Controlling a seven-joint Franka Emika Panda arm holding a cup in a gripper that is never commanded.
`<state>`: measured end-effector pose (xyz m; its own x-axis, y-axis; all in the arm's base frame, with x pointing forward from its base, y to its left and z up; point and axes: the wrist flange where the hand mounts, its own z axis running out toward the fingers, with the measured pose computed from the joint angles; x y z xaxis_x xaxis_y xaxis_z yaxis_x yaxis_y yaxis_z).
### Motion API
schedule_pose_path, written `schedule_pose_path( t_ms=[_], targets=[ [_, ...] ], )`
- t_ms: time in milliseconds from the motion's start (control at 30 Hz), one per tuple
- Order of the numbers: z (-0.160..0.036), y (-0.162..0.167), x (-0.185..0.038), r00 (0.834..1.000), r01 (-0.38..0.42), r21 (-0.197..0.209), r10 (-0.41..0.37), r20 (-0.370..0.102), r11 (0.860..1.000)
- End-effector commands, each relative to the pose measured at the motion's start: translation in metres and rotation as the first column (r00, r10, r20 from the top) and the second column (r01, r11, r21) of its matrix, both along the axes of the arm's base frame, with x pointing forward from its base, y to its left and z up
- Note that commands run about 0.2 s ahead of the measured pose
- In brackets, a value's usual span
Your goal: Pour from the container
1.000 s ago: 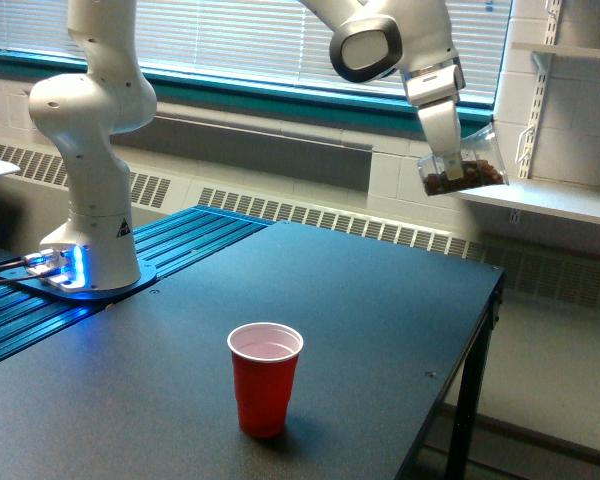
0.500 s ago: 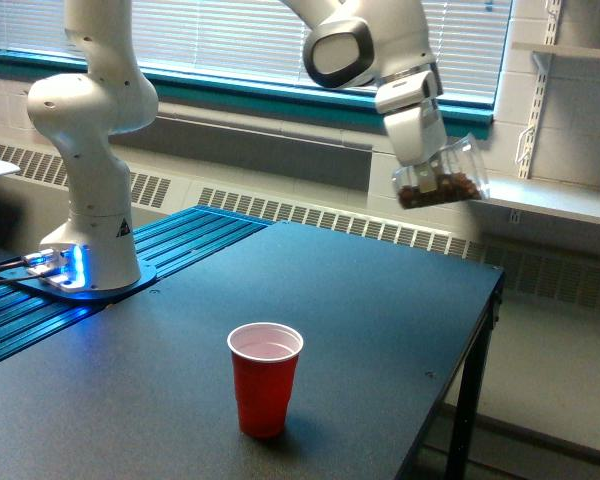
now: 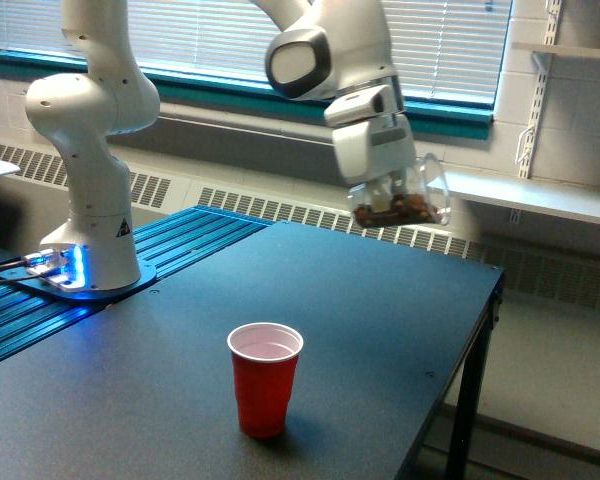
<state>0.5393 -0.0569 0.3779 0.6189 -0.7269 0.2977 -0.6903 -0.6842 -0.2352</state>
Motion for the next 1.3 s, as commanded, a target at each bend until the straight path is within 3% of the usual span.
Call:
schedule_pose_path(
  t_ms=[33, 267, 433, 600, 1300],
  targets=[
    [0.002, -0.030, -0.017, 0.999, 0.046, -0.003, -0.046, 0.014, 0.999],
    [-0.008, -0.056, -0.039, 0.998, 0.068, -0.006, -0.068, -0.005, 0.998],
    [-0.017, -0.077, -0.057, 0.996, 0.085, -0.040, -0.086, -0.028, 0.996],
    [-0.023, -0.094, -0.070, 0.993, 0.110, -0.046, -0.112, -0.039, 0.993],
    [-0.046, -0.150, -0.117, 0.970, 0.230, -0.001, -0.229, -0.082, 0.973]
  ],
)
